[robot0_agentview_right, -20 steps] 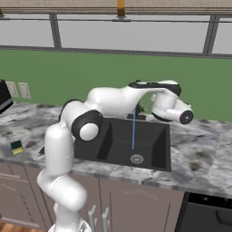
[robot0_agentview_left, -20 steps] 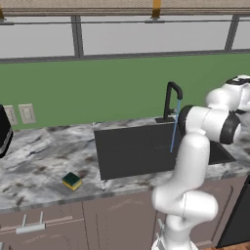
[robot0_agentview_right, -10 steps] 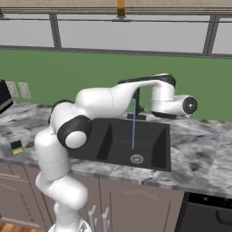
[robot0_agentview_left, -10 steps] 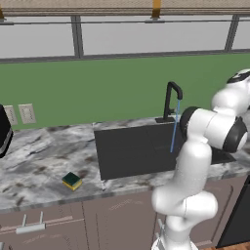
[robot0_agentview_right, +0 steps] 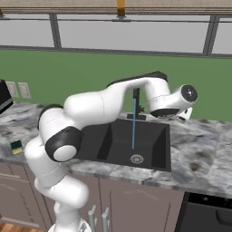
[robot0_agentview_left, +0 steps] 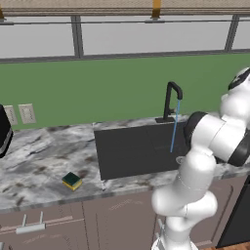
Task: Soak the sponge with water for a few seconds and then drop it inside the sink.
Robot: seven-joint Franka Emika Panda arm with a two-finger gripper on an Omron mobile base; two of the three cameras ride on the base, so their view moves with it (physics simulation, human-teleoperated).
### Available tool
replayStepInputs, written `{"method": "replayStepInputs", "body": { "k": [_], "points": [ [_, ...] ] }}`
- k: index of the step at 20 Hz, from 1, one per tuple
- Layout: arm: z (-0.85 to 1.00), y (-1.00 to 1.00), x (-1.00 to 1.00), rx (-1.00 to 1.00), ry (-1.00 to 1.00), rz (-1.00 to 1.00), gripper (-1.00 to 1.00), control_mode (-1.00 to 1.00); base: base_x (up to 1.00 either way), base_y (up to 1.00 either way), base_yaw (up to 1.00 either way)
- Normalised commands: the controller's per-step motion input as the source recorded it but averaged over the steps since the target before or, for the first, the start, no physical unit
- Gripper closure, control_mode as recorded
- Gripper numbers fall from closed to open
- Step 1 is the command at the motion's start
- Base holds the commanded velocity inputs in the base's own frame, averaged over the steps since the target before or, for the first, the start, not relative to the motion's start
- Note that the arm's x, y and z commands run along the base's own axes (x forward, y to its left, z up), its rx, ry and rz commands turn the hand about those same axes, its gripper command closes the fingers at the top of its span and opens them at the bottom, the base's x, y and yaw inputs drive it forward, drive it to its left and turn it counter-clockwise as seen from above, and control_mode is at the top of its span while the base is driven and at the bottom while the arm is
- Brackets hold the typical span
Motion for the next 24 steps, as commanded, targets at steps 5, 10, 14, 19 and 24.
{"method": "replayStepInputs", "body": {
  "k": [5,10,14,19,24],
  "points": [
    [-0.01,0.24,-0.49,0.00,0.32,0.00,-1.00,-1.00,0.00,0.00,0.00],
    [-0.15,0.23,-0.27,0.00,0.13,0.00,-1.00,-1.00,0.00,0.00,0.00],
    [-0.15,0.21,-0.01,0.00,0.00,0.00,-1.00,-1.00,0.00,0.00,0.00],
    [-0.04,0.31,-0.09,-0.01,0.00,0.00,-1.00,-1.00,0.00,0.00,0.00],
    [0.01,0.50,-0.41,-0.04,0.02,0.00,-1.00,-1.00,0.00,0.00,0.00]
  ]
}}
